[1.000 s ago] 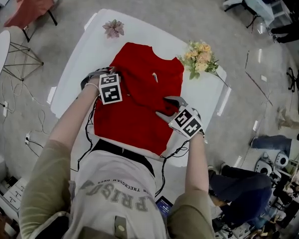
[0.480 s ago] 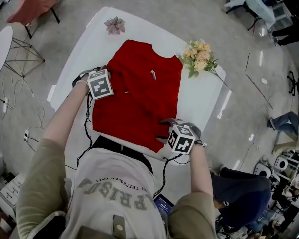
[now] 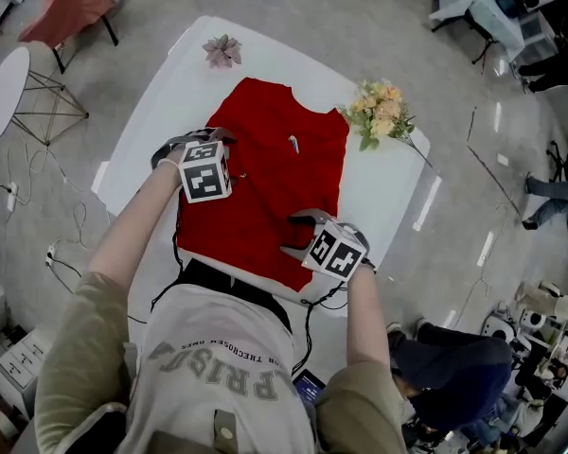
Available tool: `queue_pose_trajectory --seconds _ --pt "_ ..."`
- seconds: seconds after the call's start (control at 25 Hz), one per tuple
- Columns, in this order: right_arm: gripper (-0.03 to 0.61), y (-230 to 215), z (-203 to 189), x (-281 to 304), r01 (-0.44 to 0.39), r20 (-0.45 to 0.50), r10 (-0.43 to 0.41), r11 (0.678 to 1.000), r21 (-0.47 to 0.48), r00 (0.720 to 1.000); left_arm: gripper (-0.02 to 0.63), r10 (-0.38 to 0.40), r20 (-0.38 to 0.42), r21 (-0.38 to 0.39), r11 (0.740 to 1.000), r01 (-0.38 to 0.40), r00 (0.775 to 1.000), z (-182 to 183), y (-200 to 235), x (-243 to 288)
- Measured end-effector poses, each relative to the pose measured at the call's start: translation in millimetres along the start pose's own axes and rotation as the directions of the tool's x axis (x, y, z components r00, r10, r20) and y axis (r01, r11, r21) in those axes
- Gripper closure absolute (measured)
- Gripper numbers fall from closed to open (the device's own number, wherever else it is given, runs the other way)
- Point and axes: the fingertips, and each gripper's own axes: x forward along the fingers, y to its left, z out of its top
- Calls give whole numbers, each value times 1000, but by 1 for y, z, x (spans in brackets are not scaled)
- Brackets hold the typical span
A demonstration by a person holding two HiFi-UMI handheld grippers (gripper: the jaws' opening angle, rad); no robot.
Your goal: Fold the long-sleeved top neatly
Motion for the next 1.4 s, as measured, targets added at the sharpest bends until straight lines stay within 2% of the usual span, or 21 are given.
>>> queue_pose_trajectory --seconds 0.12,0.24,0.28,0.36,0.4,0.44,0.48,0.52,0.56,0.64,0.72,0.76,0.84,0.92,1.0,1.08,1.24,1.4 --pt "337 27 -21 18 -68 -116 61 996 -54 991 258 -36 -4 13 999 36 999 3 -14 6" --pt "336 38 -45 30 -76 -186 63 995 -61 981 258 -54 -1 -10 999 54 999 -4 -32 4" --pt "336 37 -42 27 -62 -153 55 997 -39 987 258 -53 4 -29 998 53 999 -9 -38 2" --pt "336 24 -21 7 11 23 -12 998 58 1000 258 -48 24 -79 996 50 999 -16 -53 -7" --pt "337 11 -9 -7 69 125 -84 990 121 989 258 -47 36 -100 994 51 998 -18 -63 -11" --pt "337 -5 2 -20 130 204 -167 975 181 965 258 -52 45 -115 992 57 998 -20 -74 -13" --pt "337 -19 8 -28 178 245 -232 958 225 941 258 -64 53 -124 990 70 997 -21 -86 -14" --pt "337 -27 8 -27 201 243 -260 949 243 934 258 -81 55 -132 987 88 995 -22 -98 -13" --pt "337 -30 3 -19 206 201 -254 951 232 946 259 -102 50 -139 984 108 994 -24 -109 -9" --pt "337 -29 -17 4 200 47 -210 965 169 977 258 -141 10 -144 980 141 990 -36 -126 2" --pt "337 -27 -39 19 194 -78 -185 973 128 980 258 -162 -42 -134 979 155 986 -51 -135 11" --pt "337 -27 -45 22 193 -96 -182 972 132 979 258 -164 -54 -129 979 156 985 -57 -137 13" --pt "337 -27 -43 18 204 -49 -198 962 181 979 258 -139 -37 -137 982 133 990 -62 -137 9" --pt "337 -26 -31 1 244 45 -262 940 239 964 258 -78 14 -167 983 79 997 -61 -131 -5" --pt "337 -15 -24 -19 293 132 -343 909 298 930 258 -5 64 -217 976 19 998 -64 -128 -22" --pt "337 3 -31 -30 324 166 -406 870 370 899 258 55 81 -279 960 -31 995 -77 -131 -34" --pt "337 42 -73 -20 384 88 -473 800 461 877 259 117 22 -390 915 -100 993 -119 -150 -36" --pt "337 72 -98 -11 414 52 -505 758 504 862 259 153 -23 -468 872 -146 988 -137 -173 -23"
